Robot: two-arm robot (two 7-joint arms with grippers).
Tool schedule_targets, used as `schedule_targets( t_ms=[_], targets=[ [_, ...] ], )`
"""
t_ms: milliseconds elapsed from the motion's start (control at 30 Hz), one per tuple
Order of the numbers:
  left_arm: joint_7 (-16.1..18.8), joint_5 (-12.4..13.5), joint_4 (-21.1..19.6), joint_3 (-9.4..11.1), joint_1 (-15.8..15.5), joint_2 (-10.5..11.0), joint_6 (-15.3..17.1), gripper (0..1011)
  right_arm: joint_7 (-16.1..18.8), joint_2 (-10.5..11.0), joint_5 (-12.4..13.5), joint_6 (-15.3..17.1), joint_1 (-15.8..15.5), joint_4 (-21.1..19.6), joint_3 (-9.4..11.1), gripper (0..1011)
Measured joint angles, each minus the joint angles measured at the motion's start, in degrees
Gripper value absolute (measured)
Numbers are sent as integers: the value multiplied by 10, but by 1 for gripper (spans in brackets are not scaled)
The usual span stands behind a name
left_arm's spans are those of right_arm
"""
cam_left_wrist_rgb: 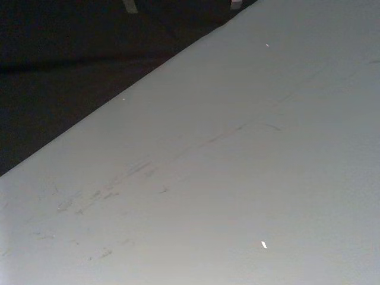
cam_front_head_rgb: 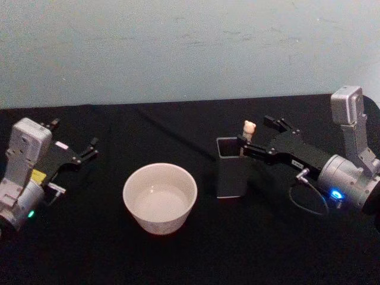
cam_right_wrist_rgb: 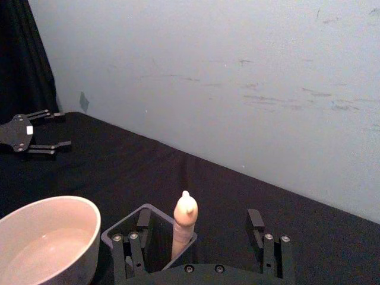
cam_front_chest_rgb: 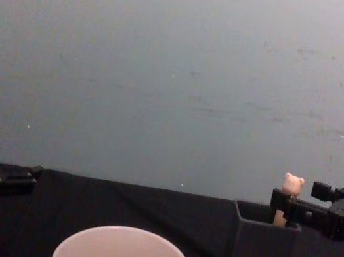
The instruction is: Pick up the stirring spoon with one hand, stir inside the cup, then place it back in its original position.
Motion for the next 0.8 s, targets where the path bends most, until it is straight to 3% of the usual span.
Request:
schedule_targets(
  t_ms=[800],
  targets=[
    [0, 0, 0, 0, 0, 0, 0, 1001, 11, -10, 13, 29, 17, 16, -3, 1002]
  ],
)
